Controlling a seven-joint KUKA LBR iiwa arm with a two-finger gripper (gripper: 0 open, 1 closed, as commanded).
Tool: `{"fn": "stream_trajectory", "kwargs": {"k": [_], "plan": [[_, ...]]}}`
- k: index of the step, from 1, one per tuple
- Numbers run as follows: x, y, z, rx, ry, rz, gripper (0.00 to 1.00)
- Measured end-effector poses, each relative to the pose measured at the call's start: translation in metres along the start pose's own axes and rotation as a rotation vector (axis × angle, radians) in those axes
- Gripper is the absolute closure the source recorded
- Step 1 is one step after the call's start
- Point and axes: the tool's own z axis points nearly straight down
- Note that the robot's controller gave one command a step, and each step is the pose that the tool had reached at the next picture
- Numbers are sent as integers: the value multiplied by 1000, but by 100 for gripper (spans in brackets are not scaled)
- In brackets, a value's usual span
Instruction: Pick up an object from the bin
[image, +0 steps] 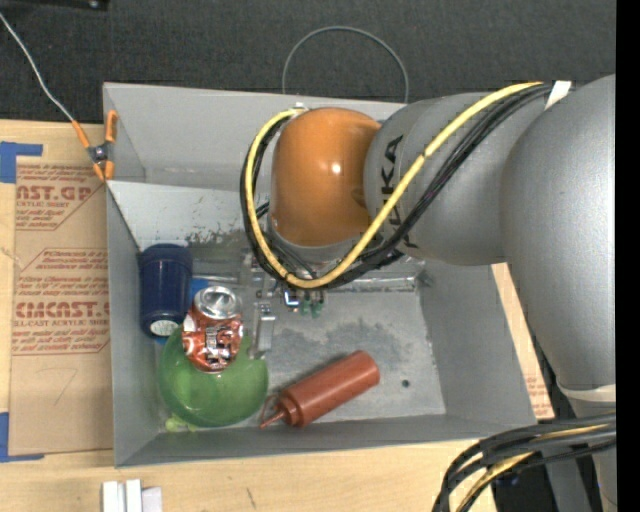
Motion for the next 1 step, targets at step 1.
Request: {"fn": "stream_trajectory", "kwargs": {"k": [1], "plan": [[-2,-1,-5,-1,-7,2,0]]}}
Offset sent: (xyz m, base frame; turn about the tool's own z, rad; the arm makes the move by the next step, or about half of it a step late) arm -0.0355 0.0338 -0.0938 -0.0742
